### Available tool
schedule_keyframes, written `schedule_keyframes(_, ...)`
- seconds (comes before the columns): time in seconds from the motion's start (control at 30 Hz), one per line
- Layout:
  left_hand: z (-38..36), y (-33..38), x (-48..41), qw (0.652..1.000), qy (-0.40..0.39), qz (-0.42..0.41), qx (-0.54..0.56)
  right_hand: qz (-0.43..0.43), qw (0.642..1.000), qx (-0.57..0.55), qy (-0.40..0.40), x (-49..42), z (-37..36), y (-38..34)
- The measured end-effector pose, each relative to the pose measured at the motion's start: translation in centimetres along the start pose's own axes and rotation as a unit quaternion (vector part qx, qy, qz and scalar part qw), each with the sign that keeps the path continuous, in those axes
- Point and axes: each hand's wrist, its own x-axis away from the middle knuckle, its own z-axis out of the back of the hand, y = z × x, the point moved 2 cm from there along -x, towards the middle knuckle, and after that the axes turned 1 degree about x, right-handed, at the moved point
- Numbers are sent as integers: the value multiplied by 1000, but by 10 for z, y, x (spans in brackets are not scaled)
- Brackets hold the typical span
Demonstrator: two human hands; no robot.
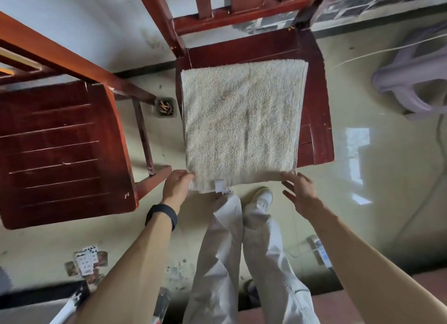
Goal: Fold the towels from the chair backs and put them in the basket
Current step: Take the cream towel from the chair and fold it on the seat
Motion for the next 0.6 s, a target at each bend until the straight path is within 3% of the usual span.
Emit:
schedule_keyframes(0.2, -8, 0, -10, 995, -68, 66, 41, -8, 999, -20, -44, -11, -3, -1)
schedule_keyframes(0.33, 1, 4, -11, 996, -67, 29, -47, 1, 999, 35, -39, -14, 4, 1)
schedule_keyframes(0.47, 18, 10, 9, 990, -15, -40, -133, 95, 989, 111, -6, 16, 17, -8)
schedule_keyframes(0.6, 26, 32, 51, 992, 46, -69, -96, 110, 988, 107, -10, 49, 21, -22)
